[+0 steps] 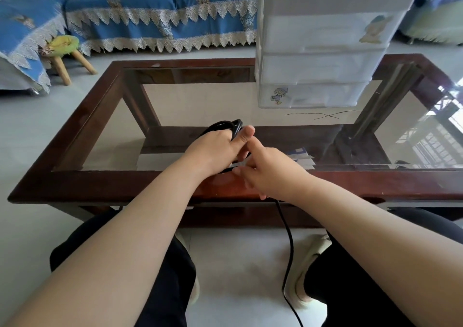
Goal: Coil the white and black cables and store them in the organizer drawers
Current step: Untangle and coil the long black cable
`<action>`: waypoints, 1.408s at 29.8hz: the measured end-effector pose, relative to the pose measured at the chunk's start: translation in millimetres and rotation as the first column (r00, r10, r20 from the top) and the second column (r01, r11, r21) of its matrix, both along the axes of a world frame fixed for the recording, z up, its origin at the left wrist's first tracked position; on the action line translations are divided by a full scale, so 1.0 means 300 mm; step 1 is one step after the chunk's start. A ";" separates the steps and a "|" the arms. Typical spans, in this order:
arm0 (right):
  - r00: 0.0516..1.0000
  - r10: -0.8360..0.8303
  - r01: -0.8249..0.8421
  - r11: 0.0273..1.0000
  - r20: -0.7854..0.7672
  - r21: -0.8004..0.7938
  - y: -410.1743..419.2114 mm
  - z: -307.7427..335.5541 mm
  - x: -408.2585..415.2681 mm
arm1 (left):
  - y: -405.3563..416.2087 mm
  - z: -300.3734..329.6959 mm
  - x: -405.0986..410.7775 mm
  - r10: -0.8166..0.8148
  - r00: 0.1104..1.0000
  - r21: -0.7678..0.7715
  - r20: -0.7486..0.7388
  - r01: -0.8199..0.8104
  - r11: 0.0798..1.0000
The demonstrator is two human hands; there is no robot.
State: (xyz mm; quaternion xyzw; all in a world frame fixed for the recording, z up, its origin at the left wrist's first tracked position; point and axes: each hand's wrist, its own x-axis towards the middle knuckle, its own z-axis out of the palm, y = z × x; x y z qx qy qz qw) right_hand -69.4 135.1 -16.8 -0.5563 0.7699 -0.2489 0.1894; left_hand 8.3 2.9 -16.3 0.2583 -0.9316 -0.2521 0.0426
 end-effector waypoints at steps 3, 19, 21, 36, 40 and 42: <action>0.997 -0.080 0.081 0.993 0.012 -0.091 0.004 -0.014 -0.005 | -0.004 0.005 0.003 -0.100 0.994 0.026 0.043 0.099 0.995; 0.662 -0.126 0.143 0.989 0.739 0.041 0.020 -0.037 -0.018 | -0.034 0.027 0.038 -0.239 0.932 0.015 0.272 0.244 0.970; 0.645 -0.230 0.182 0.972 0.729 0.145 0.026 -0.042 -0.009 | -0.043 0.038 0.053 -0.125 0.949 -0.150 0.289 0.174 0.973; 0.977 -0.214 0.205 0.953 -0.014 -0.225 0.021 0.054 -0.092 | -0.014 0.068 0.051 0.103 0.989 0.244 -0.107 -0.074 0.967; 0.975 -0.207 0.219 0.959 0.081 -0.181 -0.008 0.039 -0.122 | -0.002 0.061 0.040 0.177 0.979 0.266 -0.103 -0.144 0.953; 0.972 -0.216 0.233 0.942 0.093 -0.243 -0.018 0.023 -0.125 | -0.004 0.060 0.043 0.177 0.976 0.418 -0.123 -0.111 0.902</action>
